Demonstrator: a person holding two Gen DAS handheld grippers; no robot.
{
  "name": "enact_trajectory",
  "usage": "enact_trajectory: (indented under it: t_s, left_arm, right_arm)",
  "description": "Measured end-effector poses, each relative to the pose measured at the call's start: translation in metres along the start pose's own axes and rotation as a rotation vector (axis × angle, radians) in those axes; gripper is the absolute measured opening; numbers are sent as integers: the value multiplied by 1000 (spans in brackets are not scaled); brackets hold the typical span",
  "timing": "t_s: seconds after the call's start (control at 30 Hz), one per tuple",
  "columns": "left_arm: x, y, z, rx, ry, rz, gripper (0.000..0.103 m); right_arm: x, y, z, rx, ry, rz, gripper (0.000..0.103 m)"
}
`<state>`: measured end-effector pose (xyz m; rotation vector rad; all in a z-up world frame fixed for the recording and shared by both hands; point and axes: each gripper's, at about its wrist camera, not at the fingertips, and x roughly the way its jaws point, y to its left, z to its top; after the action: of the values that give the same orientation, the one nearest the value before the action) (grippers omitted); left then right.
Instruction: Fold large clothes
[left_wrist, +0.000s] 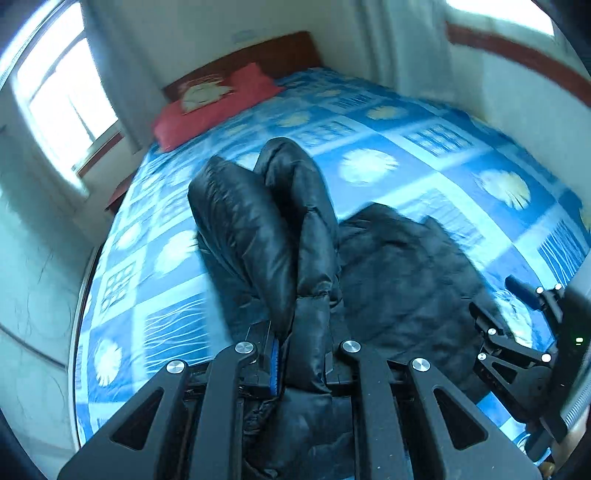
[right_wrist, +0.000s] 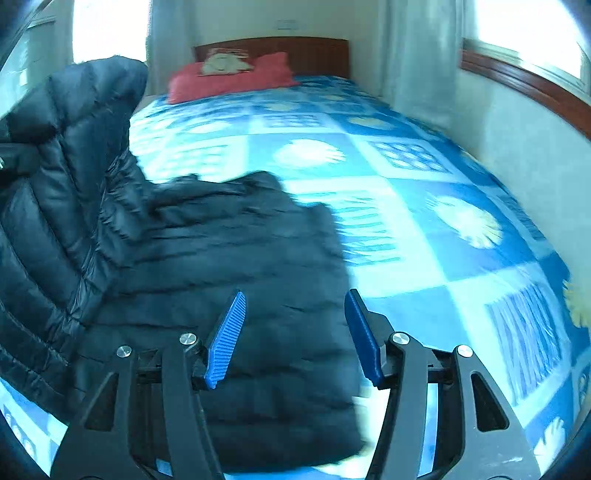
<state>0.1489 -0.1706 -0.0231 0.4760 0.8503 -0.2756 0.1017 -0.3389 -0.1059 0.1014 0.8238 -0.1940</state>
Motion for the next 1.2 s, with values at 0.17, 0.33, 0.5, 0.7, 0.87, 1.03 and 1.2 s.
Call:
enact_trajectory:
  t_s: [0.17,0.33,0.5,0.7,0.87,1.03,1.2]
  left_arm:
    - [39,-74,0,79,43,-1,15]
    - [64,-119,-10,94,62,24,16]
    - [75,-138,-21,94,41,47,16]
    - [72,-143,-22,68,40,47,20]
    - [47,-146,-18,13,12,15,45]
    - [12,-152,-14,-36,-39,-75,58]
    - [-47,-150,-6,-6,-173,-180,59]
  right_arm:
    - [7,-43,-15,66,19,-28,56]
    - [13,-60,-35,103,36,-41,56]
    - [18,-69,-52,122,57,-53,56]
    - [18,-72,-60,132,67,-64,56]
    - [20,-78,-63,136,80,-85,56]
    - [14,-87,-63,142,81,-114,56]
    - [1,-91,-58,150,69,-128,56]
